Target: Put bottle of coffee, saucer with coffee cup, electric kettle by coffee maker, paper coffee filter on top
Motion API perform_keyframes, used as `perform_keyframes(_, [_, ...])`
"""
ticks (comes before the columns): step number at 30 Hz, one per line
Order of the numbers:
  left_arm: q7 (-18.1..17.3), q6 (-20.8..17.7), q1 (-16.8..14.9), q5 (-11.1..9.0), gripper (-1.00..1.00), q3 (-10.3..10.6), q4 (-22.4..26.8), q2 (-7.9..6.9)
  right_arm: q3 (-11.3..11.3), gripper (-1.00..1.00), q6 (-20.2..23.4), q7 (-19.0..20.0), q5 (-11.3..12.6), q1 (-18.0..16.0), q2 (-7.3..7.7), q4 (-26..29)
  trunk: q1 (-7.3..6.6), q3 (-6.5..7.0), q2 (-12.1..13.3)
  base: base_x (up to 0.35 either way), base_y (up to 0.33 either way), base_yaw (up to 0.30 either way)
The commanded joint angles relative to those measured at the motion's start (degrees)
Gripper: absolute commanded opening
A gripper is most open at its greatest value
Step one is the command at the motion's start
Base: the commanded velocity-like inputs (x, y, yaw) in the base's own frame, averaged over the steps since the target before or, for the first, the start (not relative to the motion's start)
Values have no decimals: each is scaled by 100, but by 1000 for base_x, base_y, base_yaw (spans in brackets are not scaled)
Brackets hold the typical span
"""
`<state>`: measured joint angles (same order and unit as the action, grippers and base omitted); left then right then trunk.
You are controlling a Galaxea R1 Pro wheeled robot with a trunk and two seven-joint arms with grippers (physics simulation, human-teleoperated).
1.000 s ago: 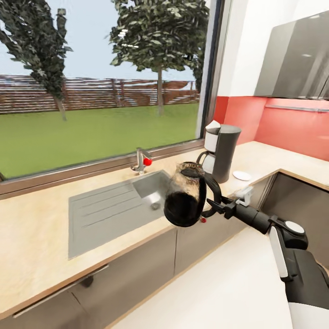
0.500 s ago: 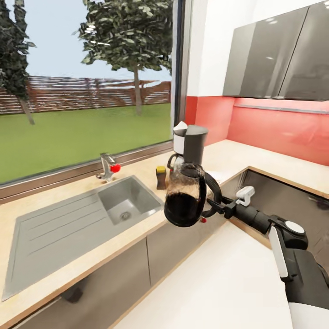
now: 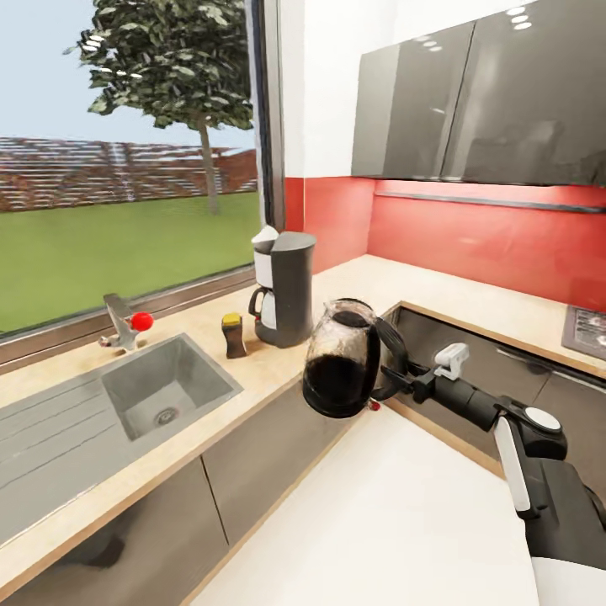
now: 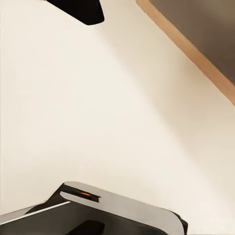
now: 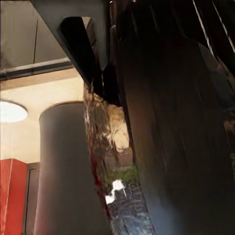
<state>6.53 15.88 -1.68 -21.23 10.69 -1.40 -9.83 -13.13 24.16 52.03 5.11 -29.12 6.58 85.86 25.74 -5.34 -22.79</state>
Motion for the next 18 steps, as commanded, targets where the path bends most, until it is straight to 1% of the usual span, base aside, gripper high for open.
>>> perform_keyframes(1, [14, 29, -8, -37, 100, 48, -14, 0, -5, -100, 54, 10, 70, -6, 1, 1, 4, -12, -12, 90, -268, -267])
perform_keyframes(6, [10, 29, -8, -47, 100, 47, -12, -1, -5, -100, 54, 13, 64, -6, 1, 1, 4, -12, -12, 146, -267, -267])
perform_keyframes(13, [6, 35, -8, -38, 100, 51, -13, 12, -9, -100, 54, 10, 64, -6, 1, 1, 4, -12, -12, 300, -165, -267])
perform_keyframes(18, [6, 30, 0, -30, 100, 56, -15, 16, -17, -100, 54, 14, 68, -6, 1, 9, 4, -12, -12, 326, -61, -58])
